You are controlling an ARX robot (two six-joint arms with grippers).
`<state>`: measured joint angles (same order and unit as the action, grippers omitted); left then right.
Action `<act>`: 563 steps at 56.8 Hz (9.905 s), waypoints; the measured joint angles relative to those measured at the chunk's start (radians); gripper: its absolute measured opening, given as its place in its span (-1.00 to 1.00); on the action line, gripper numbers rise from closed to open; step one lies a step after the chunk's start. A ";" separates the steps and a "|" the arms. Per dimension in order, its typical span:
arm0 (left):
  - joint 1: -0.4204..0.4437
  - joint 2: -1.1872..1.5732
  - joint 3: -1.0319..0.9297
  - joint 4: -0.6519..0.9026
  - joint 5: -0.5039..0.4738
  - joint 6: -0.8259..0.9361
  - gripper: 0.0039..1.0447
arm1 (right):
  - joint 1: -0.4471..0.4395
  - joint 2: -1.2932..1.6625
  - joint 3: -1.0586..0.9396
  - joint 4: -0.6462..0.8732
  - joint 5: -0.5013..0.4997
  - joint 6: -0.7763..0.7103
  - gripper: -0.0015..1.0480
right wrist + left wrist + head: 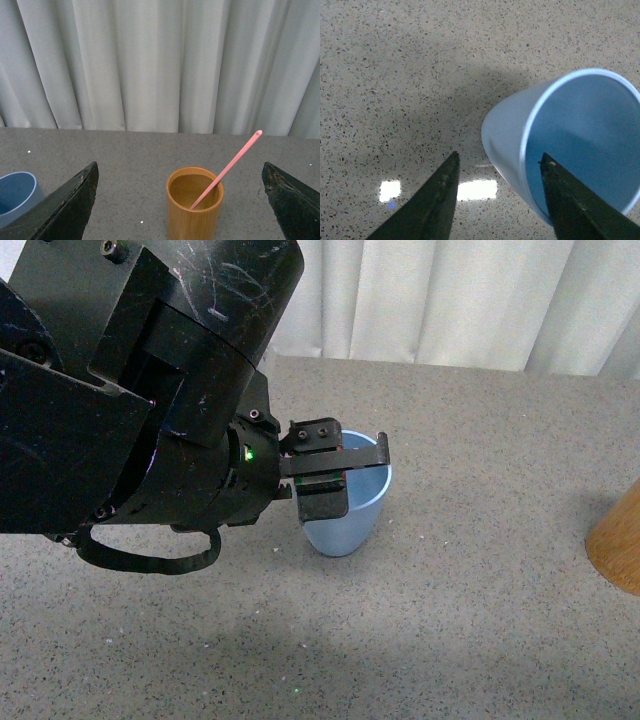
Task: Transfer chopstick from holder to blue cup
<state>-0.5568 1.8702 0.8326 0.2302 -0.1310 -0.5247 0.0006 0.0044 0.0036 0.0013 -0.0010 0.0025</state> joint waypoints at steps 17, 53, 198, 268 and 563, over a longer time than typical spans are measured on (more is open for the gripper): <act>-0.001 -0.004 0.006 -0.004 0.010 -0.014 0.91 | 0.000 0.000 0.000 0.000 0.000 0.000 0.81; 0.412 -0.462 -0.630 0.926 0.013 0.499 -0.63 | 0.000 0.000 0.000 0.000 -0.001 0.000 0.81; 0.554 -1.868 -0.814 -0.230 0.131 0.518 0.88 | -0.148 1.450 0.557 0.250 0.296 0.446 0.81; 0.554 -1.868 -0.814 -0.230 0.131 0.518 0.88 | -0.097 1.755 0.724 0.363 0.260 0.458 -0.73; 0.554 -1.869 -0.814 -0.230 0.131 0.520 0.88 | 0.002 0.072 0.082 -0.017 0.000 -0.001 -0.98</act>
<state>-0.0025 0.0013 0.0181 0.0006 -0.0002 -0.0051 0.0025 0.0765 0.0856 -0.0158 -0.0013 0.0013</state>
